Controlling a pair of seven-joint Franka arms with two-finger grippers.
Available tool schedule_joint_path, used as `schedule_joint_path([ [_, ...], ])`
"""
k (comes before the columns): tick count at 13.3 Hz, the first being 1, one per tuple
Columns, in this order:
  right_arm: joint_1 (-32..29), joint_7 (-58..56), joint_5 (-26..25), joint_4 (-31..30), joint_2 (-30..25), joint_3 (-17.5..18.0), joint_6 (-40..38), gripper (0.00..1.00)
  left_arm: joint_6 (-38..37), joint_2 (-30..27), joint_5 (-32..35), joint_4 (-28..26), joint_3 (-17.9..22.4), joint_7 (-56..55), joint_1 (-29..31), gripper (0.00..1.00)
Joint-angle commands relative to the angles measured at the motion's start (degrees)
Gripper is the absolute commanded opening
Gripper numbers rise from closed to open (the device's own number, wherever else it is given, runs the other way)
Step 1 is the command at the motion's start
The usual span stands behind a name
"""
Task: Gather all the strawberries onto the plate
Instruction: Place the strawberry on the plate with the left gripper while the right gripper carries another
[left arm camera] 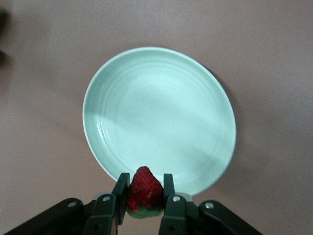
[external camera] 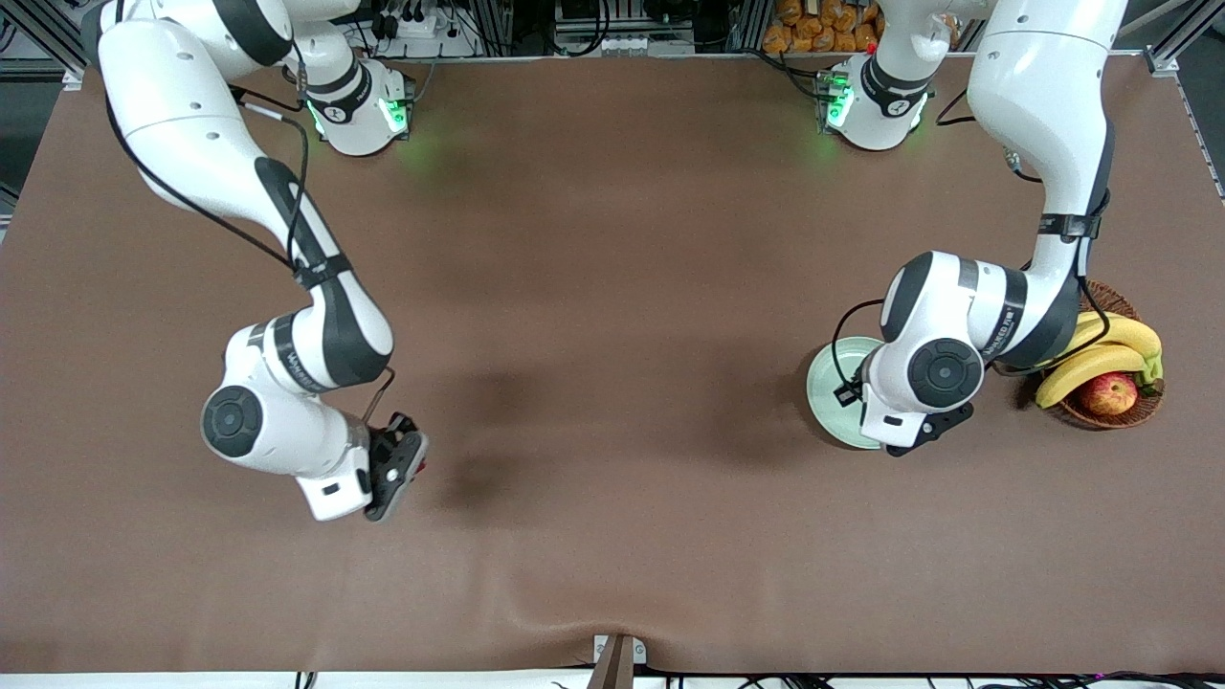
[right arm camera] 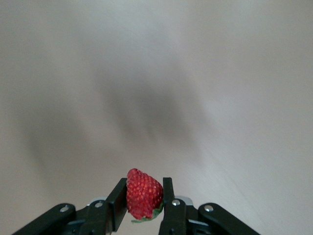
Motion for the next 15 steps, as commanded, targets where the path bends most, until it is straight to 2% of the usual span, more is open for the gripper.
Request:
schedule_joint_path([
  [1,-0.5,0.6,0.3,-1.7,-1.9,5.2,-1.7,0.0,3.1,-3.6,1.2,-4.9,-0.6,4.6,2.3,0.0],
  [3,-0.2,0.6,0.2,-1.8,-2.0,8.1,-2.0,0.0,3.1,-3.7,1.2,-4.9,-0.6,5.1,2.7,0.0],
  [8,7.0,0.6,-0.2,-1.8,-2.0,8.5,-1.7,0.0,3.3,-4.6,2.5,-5.8,-0.6,7.3,2.8,0.0],
  [13,14.4,0.6,-1.0,-1.8,-1.9,8.3,-0.9,0.0,9.0,-7.2,2.5,-12.0,-0.7,9.8,2.8,0.0],
  [15,16.5,0.6,-1.0,-1.9,-1.9,8.3,-0.8,0.0,14.1,-7.6,2.5,-16.1,-0.7,10.5,4.3,0.0],
])
